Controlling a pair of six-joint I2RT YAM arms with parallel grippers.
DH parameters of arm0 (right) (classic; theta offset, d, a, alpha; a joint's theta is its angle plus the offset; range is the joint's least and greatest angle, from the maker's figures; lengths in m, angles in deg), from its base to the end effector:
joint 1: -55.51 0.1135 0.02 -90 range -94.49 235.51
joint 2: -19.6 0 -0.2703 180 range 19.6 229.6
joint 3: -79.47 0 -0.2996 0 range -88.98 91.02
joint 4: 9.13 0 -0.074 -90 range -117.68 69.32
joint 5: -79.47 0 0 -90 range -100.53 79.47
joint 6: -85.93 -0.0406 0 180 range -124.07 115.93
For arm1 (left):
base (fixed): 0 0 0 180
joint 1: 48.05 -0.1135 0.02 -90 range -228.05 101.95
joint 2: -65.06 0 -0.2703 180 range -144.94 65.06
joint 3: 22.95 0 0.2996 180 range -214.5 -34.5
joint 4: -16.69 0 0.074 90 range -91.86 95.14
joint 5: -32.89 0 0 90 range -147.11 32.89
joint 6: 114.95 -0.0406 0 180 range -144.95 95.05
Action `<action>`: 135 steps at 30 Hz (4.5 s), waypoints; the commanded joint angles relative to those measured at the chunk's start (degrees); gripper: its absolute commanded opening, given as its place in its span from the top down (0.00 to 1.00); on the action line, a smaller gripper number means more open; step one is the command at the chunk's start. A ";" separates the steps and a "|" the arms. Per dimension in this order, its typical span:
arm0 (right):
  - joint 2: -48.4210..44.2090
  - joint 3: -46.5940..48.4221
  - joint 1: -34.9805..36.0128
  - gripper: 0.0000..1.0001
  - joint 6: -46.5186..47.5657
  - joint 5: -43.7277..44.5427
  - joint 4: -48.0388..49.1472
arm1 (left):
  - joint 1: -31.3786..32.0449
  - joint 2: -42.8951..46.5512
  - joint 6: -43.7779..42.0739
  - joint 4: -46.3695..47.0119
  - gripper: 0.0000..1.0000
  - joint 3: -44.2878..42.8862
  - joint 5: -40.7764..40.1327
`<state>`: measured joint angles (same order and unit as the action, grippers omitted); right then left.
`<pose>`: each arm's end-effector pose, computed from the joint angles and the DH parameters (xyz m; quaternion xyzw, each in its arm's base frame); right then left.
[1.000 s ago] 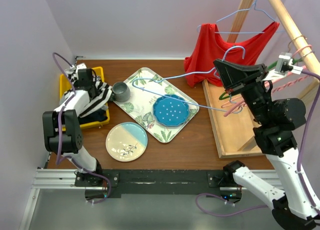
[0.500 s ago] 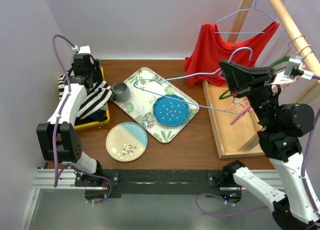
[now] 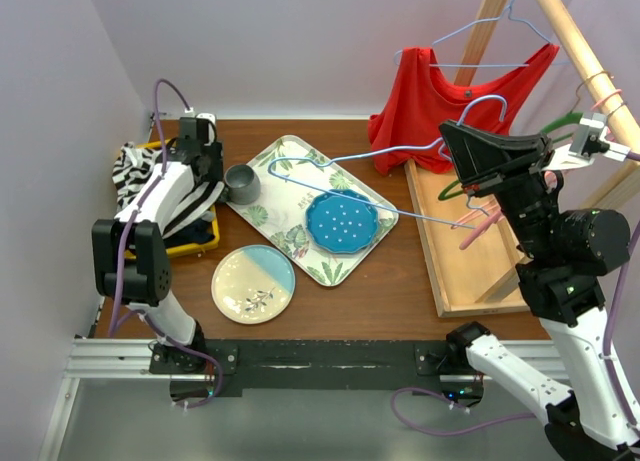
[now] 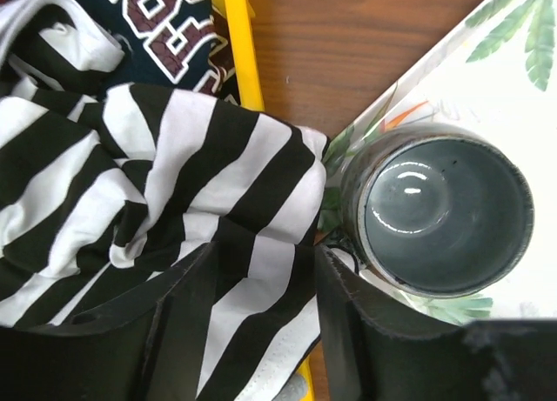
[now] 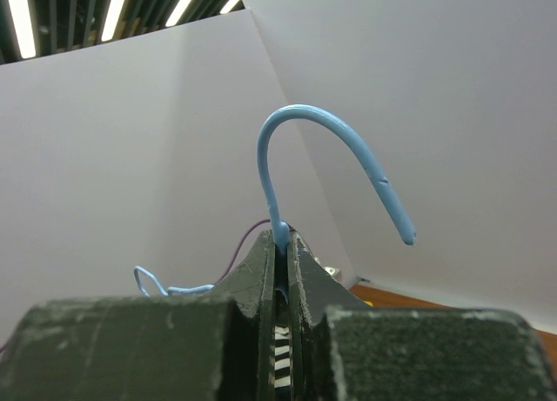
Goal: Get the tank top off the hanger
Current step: Place the tank top in the bin, then place the hanger at the clothesline.
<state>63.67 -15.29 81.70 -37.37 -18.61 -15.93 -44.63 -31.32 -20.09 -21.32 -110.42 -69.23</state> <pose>0.1281 0.0694 0.5632 -0.0333 0.4684 0.4663 0.7497 0.4234 -0.0168 0.2527 -0.0504 0.9244 0.0716 0.3712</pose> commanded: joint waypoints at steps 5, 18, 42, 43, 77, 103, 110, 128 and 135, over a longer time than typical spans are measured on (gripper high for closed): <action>-0.13 0.05 -0.18 1.00 1.04 1.13 1.57 | -0.08 -0.65 -0.82 -0.09 0.84 0.16 -1.59; -0.30 -0.21 -0.18 1.00 1.66 1.40 1.40 | -9.29 5.67 7.08 0.44 1.00 -1.69 -13.28; -0.92 -1.09 -0.18 1.00 3.33 1.66 1.05 | -12.74 1.88 10.43 2.29 0.48 3.50 -4.40; -0.83 -1.01 -0.18 1.00 3.24 1.49 0.96 | -12.74 3.11 9.30 2.11 0.43 2.37 -3.97; 10.68 -0.22 -0.18 1.00 22.84 -18.90 -8.62 | 0.05 45.14 17.29 38.41 0.21 20.99 78.56; 10.51 0.23 -0.18 1.00 19.24 -15.74 -6.51 | 11.96 40.13 2.70 21.10 0.49 23.01 82.08; 11.03 0.05 -0.09 1.00 18.01 -16.27 -6.16 | 12.22 39.25 0.68 19.61 0.74 22.40 80.59; 5.50 9.27 -0.09 0.14 15.37 -8.46 -8.71 | 12.31 42.51 -12.33 7.21 1.00 21.43 58.81; 2.86 11.03 -0.18 0.01 13.00 -7.74 -9.50 | 12.40 35.74 -9.09 12.91 1.00 17.04 50.97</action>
<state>66.69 -6.17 81.48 -22.09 -28.16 -25.65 -32.28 7.11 -30.47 -14.02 -89.07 -13.73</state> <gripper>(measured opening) 0.984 0.043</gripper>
